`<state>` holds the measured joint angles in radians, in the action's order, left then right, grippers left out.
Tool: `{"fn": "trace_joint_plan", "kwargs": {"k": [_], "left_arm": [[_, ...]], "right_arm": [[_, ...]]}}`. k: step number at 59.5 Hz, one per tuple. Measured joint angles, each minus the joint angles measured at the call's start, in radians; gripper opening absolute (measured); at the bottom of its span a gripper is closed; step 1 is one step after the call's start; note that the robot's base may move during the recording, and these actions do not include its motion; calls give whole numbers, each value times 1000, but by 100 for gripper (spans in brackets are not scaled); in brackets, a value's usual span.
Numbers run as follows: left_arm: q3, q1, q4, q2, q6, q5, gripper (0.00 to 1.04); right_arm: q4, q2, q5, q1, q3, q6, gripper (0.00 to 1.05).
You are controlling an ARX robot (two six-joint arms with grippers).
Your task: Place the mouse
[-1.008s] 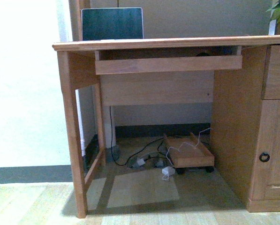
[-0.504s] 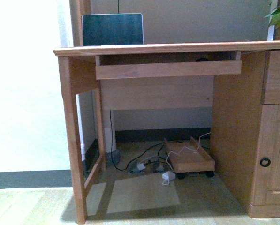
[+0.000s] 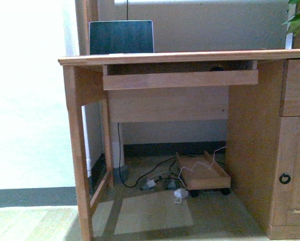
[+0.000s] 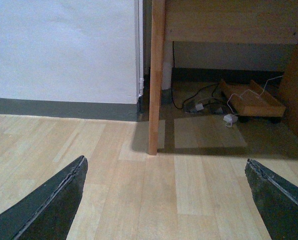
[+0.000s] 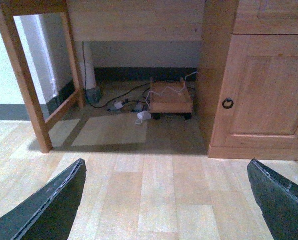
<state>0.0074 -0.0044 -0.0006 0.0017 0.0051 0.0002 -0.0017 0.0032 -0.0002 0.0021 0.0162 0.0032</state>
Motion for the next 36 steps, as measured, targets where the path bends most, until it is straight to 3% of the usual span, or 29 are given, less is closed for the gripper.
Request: {"fn": "trace_joint_plan", "kwargs": {"k": [36], "left_arm": [[0, 0, 0, 0, 0, 0, 97]], "right_arm": [[0, 0, 0, 0, 0, 0, 97]]}}
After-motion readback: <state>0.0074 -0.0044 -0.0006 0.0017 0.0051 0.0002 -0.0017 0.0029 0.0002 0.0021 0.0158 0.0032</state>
